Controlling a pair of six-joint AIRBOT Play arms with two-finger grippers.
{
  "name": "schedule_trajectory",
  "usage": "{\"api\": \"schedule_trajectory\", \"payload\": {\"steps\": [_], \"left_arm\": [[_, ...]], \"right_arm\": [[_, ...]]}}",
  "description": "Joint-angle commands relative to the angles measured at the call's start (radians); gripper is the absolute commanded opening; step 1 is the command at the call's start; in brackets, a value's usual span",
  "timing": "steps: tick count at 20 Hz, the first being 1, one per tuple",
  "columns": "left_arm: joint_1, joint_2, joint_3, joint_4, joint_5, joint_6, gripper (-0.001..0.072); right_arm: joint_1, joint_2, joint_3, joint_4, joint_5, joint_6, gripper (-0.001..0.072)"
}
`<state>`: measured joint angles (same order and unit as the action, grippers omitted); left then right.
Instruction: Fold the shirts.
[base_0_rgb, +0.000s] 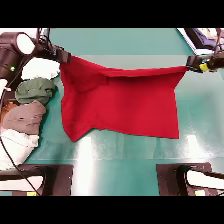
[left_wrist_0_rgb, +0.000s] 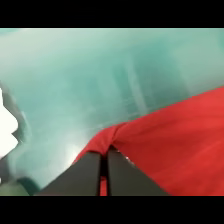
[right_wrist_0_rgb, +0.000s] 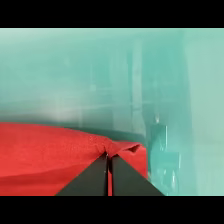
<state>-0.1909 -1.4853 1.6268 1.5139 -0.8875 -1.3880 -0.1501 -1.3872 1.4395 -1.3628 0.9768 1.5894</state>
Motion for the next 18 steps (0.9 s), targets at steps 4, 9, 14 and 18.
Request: {"api": "schedule_trajectory", "payload": {"steps": [4, 9, 14, 18], "left_arm": [[0.037, -0.042, -0.004, 0.035, -0.185, 0.034, 0.0023], [0.071, -0.042, -0.15, 0.023, -0.391, 0.071, 0.0023], [0.074, -0.043, -0.24, 0.014, -0.347, 0.05, 0.0024], [0.074, -0.043, -0.24, 0.005, -0.387, 0.049, 0.0175]], "right_arm": [[0.036, -0.06, -0.021, -0.002, 0.092, -0.032, 0.0011], [0.084, -0.061, -0.082, -0.052, 0.146, -0.033, 0.0011], [0.085, -0.061, -0.195, -0.043, 0.09, -0.027, 0.0012], [0.086, -0.061, -0.219, -0.042, 0.105, -0.026, 0.0023]]}}
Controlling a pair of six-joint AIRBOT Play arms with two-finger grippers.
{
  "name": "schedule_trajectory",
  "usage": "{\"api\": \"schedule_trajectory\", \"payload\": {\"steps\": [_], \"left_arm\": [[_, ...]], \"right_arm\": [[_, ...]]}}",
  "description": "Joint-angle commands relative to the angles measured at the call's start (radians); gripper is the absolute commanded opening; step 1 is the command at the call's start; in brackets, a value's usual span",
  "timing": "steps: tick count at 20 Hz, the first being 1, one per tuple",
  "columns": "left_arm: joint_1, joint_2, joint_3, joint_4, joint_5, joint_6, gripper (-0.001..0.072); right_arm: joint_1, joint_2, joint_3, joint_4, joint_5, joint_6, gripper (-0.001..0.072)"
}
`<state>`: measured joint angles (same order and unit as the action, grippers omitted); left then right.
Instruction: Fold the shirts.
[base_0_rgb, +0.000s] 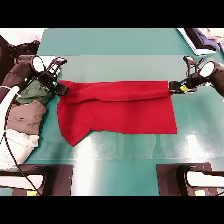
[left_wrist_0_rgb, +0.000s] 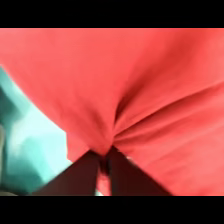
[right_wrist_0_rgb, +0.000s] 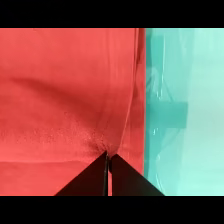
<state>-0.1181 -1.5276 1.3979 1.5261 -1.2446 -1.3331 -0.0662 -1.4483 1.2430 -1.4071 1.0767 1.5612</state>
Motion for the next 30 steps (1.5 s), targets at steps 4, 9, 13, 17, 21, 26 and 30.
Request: {"api": "schedule_trajectory", "payload": {"steps": [4, 9, 13, 17, 21, 26, 30], "left_arm": [[0.003, 0.021, -0.001, 0.038, -0.12, -0.069, 0.049], [0.003, 0.205, -0.136, 0.031, -0.177, -0.189, 0.0491], [0.003, 0.435, -0.465, -0.015, -0.085, -0.293, 0.0491], [0.002, 0.578, -0.684, -0.196, -0.064, -0.343, 0.0492], [0.002, 0.598, -0.812, -0.34, -0.046, -0.343, 0.0491], [0.002, 0.598, -0.881, -0.396, -0.008, -0.343, 0.0491], [0.002, 0.598, -0.921, -0.41, 0.036, -0.343, 0.0491]], "right_arm": [[0.002, 0.003, 0.008, 0.001, 0.101, 0.002, 0.0434], [0.002, 0.056, 0.02, 0.001, 0.224, 0.0, 0.0433], [0.002, 0.134, -0.061, 0.001, 0.175, 0.0, 0.0433], [0.002, 0.163, -0.097, 0.002, 0.166, 0.0, 0.0433], [0.002, 0.163, -0.097, 0.044, 0.164, 0.0, 0.0433], [0.002, 0.163, -0.097, 0.053, 0.161, 0.0, 0.0433], [0.002, 0.163, -0.097, 0.053, 0.161, 0.0, 0.0433]]}}
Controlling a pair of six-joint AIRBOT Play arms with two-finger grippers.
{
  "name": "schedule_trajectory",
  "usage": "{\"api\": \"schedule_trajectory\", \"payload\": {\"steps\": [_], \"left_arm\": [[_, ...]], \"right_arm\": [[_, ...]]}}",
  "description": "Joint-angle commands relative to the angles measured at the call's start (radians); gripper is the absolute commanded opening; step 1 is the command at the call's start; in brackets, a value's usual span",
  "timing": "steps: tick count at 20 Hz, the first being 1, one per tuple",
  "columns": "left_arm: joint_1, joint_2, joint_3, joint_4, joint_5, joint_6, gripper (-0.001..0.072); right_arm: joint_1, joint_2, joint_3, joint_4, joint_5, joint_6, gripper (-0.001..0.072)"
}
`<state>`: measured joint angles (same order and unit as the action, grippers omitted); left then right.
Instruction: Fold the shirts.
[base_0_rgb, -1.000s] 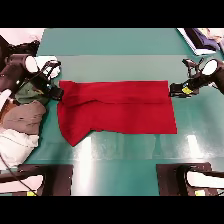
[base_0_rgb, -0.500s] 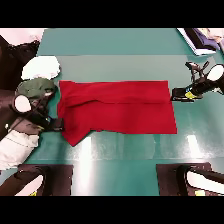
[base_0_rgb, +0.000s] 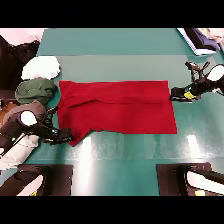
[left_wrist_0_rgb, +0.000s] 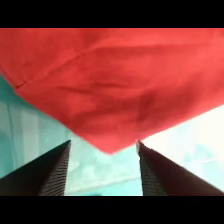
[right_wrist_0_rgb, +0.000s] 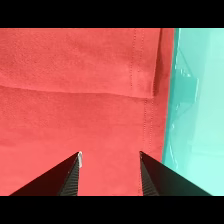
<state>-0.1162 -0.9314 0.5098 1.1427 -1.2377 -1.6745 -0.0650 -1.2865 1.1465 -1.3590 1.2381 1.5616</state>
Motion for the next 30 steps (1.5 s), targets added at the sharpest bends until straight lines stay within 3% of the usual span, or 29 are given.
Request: {"api": "schedule_trajectory", "payload": {"steps": [1, 4, 5, 6, 7, 13, 20, 26, 27, 29, 30], "left_arm": [[0.0, 0.002, -0.041, -0.03, 0.045, -0.002, 0.0491], [0.0, 0.002, -0.043, -0.069, 0.09, -0.001, 0.0489], [0.0, 0.002, -0.043, -0.088, 0.096, 0.0, 0.0426], [0.0, 0.002, -0.043, -0.111, 0.1, 0.024, 0.0199], [0.0, 0.002, -0.042, -0.136, 0.105, 0.06, 0.0024], [0.0, 0.002, 0.072, -0.146, 0.027, 0.156, 0.0023], [0.0, 0.002, 0.177, -0.072, -0.002, 0.164, 0.0023], [0.0, 0.002, 0.177, -0.073, -0.023, 0.164, 0.0023], [0.0, 0.002, 0.177, -0.072, -0.029, 0.165, 0.0023], [0.0, 0.002, 0.177, -0.072, -0.037, 0.181, 0.0023], [0.0, 0.002, 0.177, -0.072, -0.041, 0.189, 0.0022]], "right_arm": [[0.001, 0.001, 0.0, 0.005, -0.002, 0.0, 0.0433], [0.001, 0.001, 0.0, 0.005, -0.003, 0.0, 0.0433], [0.001, 0.001, 0.0, 0.005, 0.005, 0.0, 0.0433], [0.001, 0.001, 0.0, 0.005, 0.02, 0.0, 0.0432], [0.0, 0.001, 0.0, 0.003, 0.04, 0.0, 0.0433], [-0.015, 0.018, -0.053, -0.005, 0.208, -0.045, 0.0433], [-0.187, 0.145, -0.408, 0.035, 0.076, -0.057, 0.0433], [-0.147, 0.14, -0.502, 0.077, -0.01, -0.064, 0.0429], [-0.135, 0.127, -0.502, 0.077, -0.016, -0.064, 0.0362], [-0.105, 0.114, -0.502, 0.076, -0.02, -0.064, 0.0086], [-0.094, 0.115, -0.502, 0.074, -0.013, -0.071, 0.0015]]}}
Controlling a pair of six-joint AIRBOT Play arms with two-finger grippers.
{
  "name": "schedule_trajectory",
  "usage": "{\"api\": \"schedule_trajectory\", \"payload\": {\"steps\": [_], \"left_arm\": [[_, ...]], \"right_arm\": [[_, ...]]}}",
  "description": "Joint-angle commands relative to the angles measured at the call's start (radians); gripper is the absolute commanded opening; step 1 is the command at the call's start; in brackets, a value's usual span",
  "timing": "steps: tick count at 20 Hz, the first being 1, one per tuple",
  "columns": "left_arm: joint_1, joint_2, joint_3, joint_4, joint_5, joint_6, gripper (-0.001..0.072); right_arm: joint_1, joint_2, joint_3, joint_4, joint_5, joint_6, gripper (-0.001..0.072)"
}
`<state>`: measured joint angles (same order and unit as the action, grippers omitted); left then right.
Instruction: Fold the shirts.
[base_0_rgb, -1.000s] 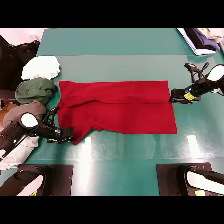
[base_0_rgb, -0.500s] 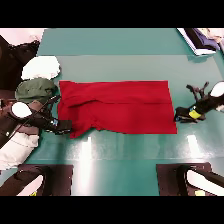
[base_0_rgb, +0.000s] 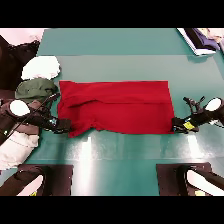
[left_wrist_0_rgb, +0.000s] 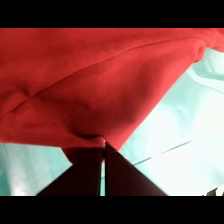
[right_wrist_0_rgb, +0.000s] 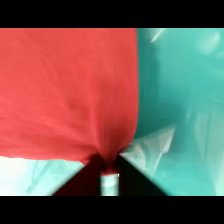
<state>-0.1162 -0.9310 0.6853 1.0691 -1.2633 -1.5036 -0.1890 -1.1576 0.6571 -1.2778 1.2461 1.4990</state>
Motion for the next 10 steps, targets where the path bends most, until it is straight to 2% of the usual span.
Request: {"api": "schedule_trajectory", "payload": {"steps": [1, 4, 8, 10], "left_arm": [[0.0, 0.001, 0.002, 0.001, -0.026, 0.018, 0.0022], [0.0, 0.002, 0.04, 0.003, -0.116, 0.02, 0.0021], [0.0, 0.002, 0.134, 0.001, -0.253, 0.045, 0.0021], [0.0, 0.002, 0.188, 0.0, -0.303, 0.045, 0.0021]], "right_arm": [[0.034, 0.0, -0.013, -0.007, -0.004, -0.019, 0.0015], [-0.001, 0.105, -0.013, -0.009, 0.079, -0.019, 0.0014], [-0.14, 0.283, 0.012, -0.009, 0.253, -0.019, 0.0012], [-0.198, 0.352, 0.063, -0.007, 0.291, -0.019, 0.0012]]}}
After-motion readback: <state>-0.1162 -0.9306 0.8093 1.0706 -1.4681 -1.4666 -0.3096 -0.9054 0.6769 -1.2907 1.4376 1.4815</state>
